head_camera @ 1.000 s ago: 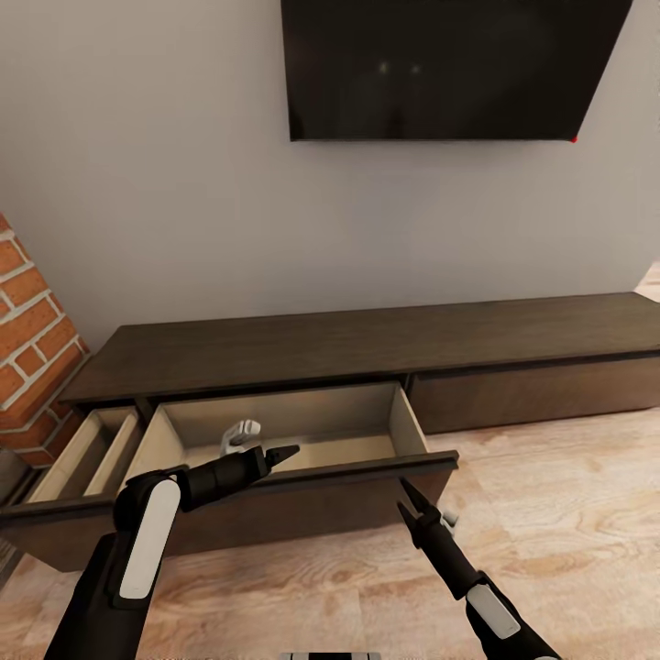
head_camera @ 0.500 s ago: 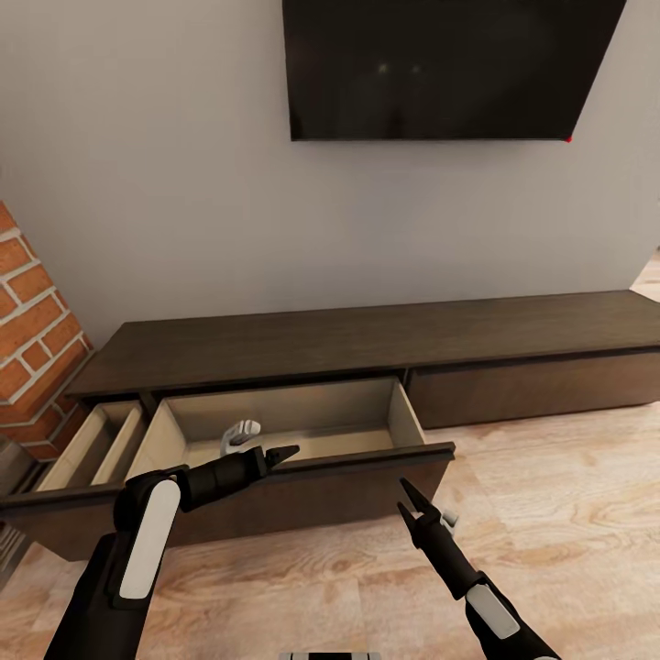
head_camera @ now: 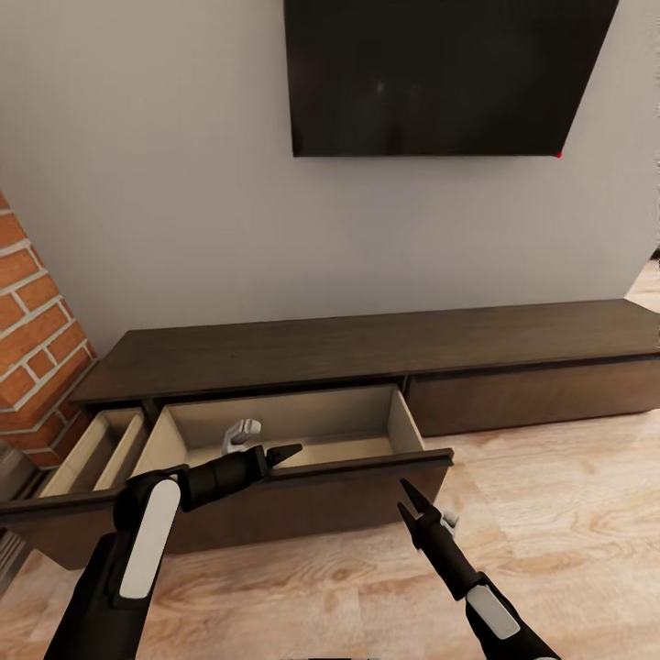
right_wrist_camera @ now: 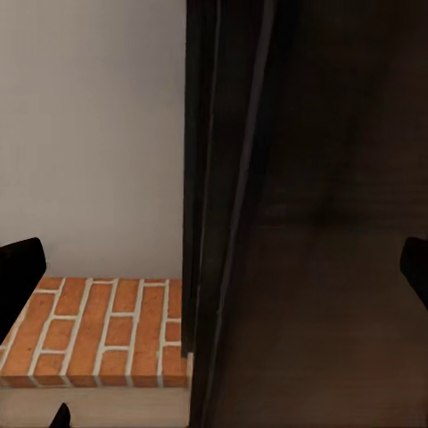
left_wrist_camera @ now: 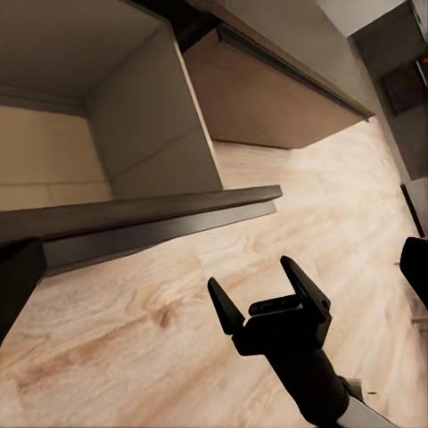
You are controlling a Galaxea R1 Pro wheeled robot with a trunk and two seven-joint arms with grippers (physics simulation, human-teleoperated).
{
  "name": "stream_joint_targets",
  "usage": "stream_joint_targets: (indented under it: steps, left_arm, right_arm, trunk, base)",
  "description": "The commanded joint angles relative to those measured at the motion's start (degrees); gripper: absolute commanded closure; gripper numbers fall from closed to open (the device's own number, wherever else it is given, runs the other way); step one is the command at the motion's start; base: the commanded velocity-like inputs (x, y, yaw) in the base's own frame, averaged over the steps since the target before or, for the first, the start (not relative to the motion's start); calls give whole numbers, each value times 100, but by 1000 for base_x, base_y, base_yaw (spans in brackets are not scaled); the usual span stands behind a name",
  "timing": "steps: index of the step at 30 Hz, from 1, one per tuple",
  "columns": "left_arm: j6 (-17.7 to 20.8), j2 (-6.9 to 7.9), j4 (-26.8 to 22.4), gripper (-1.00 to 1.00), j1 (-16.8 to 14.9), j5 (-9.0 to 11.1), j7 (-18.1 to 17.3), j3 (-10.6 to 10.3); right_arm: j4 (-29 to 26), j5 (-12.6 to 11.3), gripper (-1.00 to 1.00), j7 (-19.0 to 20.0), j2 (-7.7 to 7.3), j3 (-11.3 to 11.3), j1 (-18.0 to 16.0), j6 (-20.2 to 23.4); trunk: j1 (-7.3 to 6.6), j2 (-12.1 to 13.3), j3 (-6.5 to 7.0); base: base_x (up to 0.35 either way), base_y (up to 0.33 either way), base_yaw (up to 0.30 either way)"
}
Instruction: Place each of the two pumpkins and all three candles from the living room inside a cabinet in the living room (use any cabinet), then make sure every cabinet is closed, and position the cauldron so it is next to a table in the living room.
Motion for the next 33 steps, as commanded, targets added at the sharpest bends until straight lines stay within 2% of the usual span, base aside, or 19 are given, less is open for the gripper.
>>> stream_joint_targets:
  steps: [1,10,17,23,25,27,33]
  left_arm:
    - [31,-7,0,-100,-7,-56,-62,16]
    - [31,-7,10,-100,-17,-75,-77,15]
    - [31,-7,17,-100,-19,-76,-78,15]
    - [31,-7,21,-100,-20,-81,-78,15]
    - [31,-7,21,-100,-20,-83,-78,15]
    - [31,-7,21,-100,-20,-83,-78,15]
    - [31,-7,27,-100,-19,-85,-78,11]
  right_arm:
    - [4,-47,-100,12,-1,-3,-2,56]
    - [79,-67,-100,-32,-11,-21,6,56]
    - [115,-81,-100,-310,-9,-25,8,52]
    - [96,-66,-100,-638,-73,-24,36,188]
    - [76,-41,-100,-817,-117,-13,43,300]
    - [73,-19,-100,-1006,-261,11,57,381]
    - [43,-2,-100,-1074,-461,40,66,434]
  trunk:
    - [-3,0,18]
    - [-27,12,218]
    - [-45,21,373]
    - [-60,29,506]
    - [-65,32,550]
    - [-70,35,594]
    - [-86,43,727]
  base:
    - [0,0,0]
    - [-100,0,0]
    - [-80,0,0]
    - [-11,0,0]
    - [-2,0,0]
    - [-1,0,0]
    - [-12,0,0]
